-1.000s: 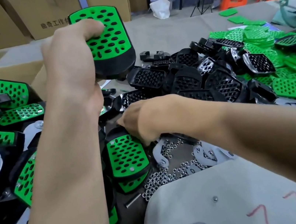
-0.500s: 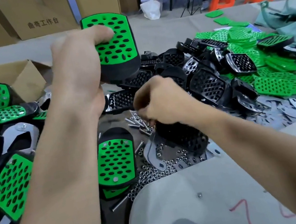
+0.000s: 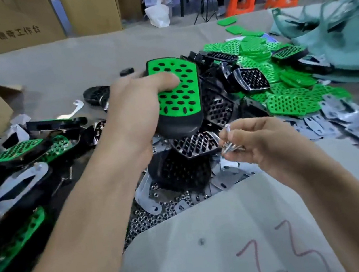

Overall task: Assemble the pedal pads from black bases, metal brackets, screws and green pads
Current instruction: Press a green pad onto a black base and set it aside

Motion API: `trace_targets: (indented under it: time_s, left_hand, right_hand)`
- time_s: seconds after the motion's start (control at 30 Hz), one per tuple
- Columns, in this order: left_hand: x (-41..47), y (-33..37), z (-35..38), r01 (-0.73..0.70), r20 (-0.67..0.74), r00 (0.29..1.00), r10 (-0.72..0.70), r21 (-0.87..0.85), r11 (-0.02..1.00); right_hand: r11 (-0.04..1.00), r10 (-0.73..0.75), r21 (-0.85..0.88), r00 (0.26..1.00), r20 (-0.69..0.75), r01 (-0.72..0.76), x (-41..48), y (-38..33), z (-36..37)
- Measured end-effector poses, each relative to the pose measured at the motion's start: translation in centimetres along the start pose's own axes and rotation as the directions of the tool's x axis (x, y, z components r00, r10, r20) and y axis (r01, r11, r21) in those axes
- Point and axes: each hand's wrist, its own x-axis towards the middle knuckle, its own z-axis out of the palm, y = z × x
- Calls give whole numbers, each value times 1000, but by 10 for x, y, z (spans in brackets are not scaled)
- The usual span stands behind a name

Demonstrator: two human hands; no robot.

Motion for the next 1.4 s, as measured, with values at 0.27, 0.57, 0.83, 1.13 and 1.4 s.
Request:
trace_targets:
  time_s: [0.27, 0.57, 0.83, 1.13, 1.4]
  left_hand:
    - [-19, -52, 41, 71, 83, 994, -75, 51, 996]
    - [-16, -68, 37, -41, -3, 999, 42, 218, 975]
    - [-11, -74, 33, -163, 115, 985, 130, 365, 916]
    - [-13, -72, 32, -199, 195, 972, 129, 401, 894]
    - [-17, -72, 36, -231, 203, 966, 159, 400, 887]
  right_hand:
    - [975, 1, -222, 994, 108, 23, -6, 0, -12]
    - [957, -234, -213, 957, -171, 196, -8, -4, -26]
    - [961, -274, -117, 925, -264, 251, -6, -6, -16]
    - [838, -545, -229, 742, -390, 496, -10, -6, 1]
    - [852, -519, -264, 792, -321, 452, -9, -4, 5]
